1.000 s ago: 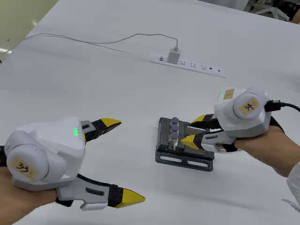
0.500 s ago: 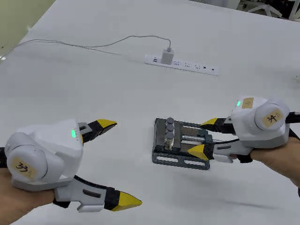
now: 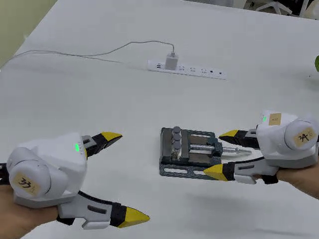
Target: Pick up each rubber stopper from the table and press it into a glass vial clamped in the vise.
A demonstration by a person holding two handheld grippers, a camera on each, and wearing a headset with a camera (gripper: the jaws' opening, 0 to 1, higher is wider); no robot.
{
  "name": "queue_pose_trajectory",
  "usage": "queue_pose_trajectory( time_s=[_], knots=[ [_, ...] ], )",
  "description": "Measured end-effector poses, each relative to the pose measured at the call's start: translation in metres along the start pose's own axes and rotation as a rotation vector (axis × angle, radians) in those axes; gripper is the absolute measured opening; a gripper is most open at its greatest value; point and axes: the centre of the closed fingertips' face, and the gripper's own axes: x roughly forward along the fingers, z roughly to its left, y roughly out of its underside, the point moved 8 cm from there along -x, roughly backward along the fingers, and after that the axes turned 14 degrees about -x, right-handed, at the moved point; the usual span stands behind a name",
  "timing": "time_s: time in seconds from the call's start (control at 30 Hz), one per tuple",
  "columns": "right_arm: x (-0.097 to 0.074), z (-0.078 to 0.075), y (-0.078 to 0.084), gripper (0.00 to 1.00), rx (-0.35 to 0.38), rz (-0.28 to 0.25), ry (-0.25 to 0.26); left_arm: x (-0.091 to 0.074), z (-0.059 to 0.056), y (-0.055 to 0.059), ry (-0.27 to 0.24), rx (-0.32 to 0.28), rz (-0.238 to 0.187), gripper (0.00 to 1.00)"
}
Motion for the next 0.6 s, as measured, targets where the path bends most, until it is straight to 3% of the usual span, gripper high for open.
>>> queue_pose_trajectory(
  time_s=[0.23, 0.6],
  knots=[
    [-0.009, 0.005, 0.009, 0.66, 0.015, -0.048, 0.016, 0.004, 0.003, 0.001, 0.004, 0.003, 0.011, 0.99],
    [-0.02, 0.012, 0.023, 0.78, 0.034, -0.082, 0.033, 0.005, 0.008, 0.007, 0.005, 0.009, 0.044, 0.99]
  ],
)
